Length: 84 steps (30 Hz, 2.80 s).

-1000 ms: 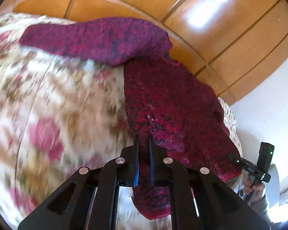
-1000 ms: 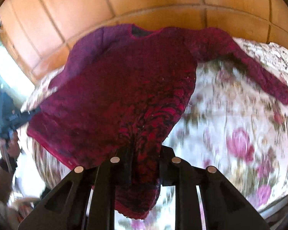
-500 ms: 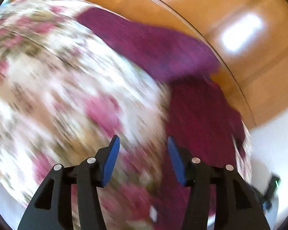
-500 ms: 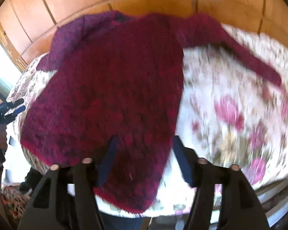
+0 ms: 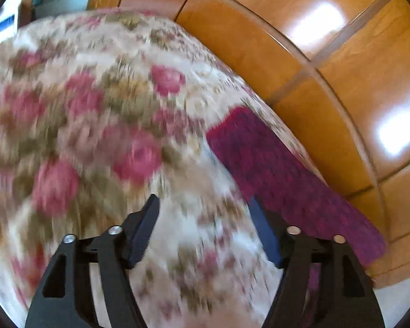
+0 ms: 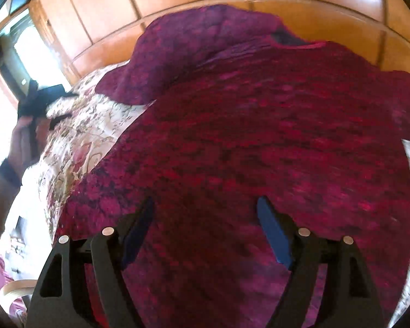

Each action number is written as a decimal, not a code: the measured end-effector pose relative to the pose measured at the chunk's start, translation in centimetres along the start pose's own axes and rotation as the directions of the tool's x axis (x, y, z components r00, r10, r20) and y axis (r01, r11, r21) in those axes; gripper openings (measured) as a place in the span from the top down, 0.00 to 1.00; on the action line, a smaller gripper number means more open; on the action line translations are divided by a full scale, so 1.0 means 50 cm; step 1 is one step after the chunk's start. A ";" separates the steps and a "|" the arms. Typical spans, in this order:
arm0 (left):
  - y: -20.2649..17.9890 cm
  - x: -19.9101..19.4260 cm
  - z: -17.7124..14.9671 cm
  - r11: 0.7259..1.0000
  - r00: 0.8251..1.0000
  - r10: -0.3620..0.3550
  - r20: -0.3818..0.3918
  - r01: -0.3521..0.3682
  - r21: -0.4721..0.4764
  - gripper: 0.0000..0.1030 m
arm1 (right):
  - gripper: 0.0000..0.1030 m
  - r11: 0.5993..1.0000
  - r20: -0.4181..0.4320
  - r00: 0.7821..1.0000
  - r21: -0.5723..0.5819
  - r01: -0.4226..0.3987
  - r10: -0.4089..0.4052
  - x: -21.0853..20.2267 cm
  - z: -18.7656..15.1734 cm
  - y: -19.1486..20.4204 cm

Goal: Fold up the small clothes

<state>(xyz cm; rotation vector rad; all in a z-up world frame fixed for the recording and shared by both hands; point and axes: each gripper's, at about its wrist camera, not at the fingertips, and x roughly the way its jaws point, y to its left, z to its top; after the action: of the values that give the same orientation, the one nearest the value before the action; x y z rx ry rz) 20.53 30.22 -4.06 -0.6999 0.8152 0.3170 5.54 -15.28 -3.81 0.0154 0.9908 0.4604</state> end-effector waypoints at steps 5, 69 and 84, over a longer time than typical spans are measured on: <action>0.006 0.073 0.070 0.995 0.998 0.070 -0.003 -0.070 0.064 0.33 | 0.17 0.999 -0.005 0.999 -0.029 0.033 -0.033 0.040 -0.002 0.001; -0.129 -0.179 -0.464 0.764 0.873 -0.223 -0.433 0.432 0.479 0.58 | 0.46 0.891 0.009 0.994 0.445 0.092 -0.107 -0.274 -0.248 -0.329; -0.286 -0.121 -0.474 0.754 0.916 -0.190 -0.354 0.367 0.545 0.46 | 0.53 0.303 0.276 0.904 0.937 -0.177 -0.326 -0.291 -0.215 -0.883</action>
<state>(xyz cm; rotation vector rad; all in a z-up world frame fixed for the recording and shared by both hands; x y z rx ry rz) 10.71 3.62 -4.51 -0.2483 0.9959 -0.3302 6.36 -62.84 -7.78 1.1548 0.6795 -0.3237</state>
